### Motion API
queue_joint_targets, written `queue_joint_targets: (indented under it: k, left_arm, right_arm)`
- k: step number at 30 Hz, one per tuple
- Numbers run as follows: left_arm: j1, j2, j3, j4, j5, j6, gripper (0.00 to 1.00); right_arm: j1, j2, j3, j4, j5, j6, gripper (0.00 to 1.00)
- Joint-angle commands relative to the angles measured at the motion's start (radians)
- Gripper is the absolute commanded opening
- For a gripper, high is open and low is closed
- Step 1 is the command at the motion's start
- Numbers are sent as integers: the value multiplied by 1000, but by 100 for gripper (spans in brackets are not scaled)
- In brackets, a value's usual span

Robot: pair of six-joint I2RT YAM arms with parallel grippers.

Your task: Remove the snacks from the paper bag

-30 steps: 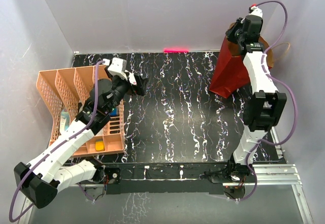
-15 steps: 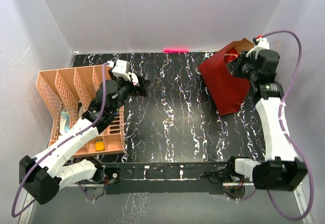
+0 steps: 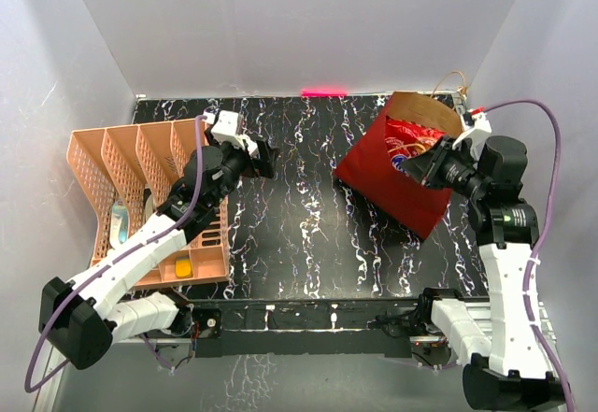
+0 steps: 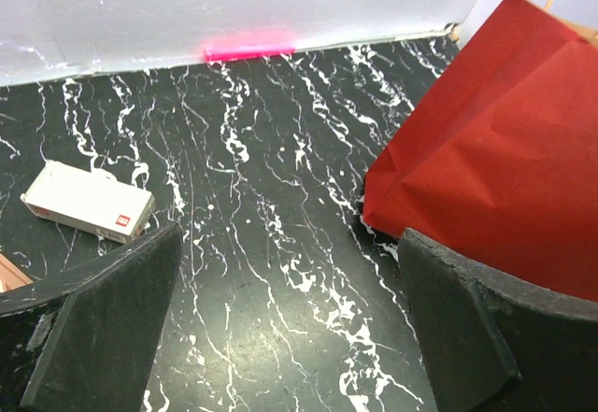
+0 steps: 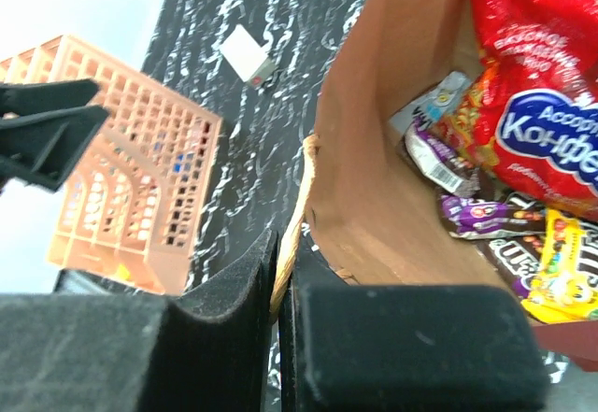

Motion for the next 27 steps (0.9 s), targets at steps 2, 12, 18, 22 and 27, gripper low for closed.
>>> queue_joint_targets:
  k: [2,12,18,22,27]
  left_arm:
    - [-4,34,10,11,-15,-11,98]
    - [-4,17,19,-9,-5,-17,98]
    - [-2,7,2,8,-37,-4,98]
    - [-2,-17,3,7,-29,-4,98]
    - [-3,-42,2,-1,-26,-12,98]
  right_arm:
    - [6,-83,-64,66,-188,137,8]
    - [20,-87,-102,113,-320,92,9]
    - [21,-28,119,-161,-101,-139,35]
    - [24,2,222,-202,127,-190,65]
    - [24,32,287,-142,261,-171,81]
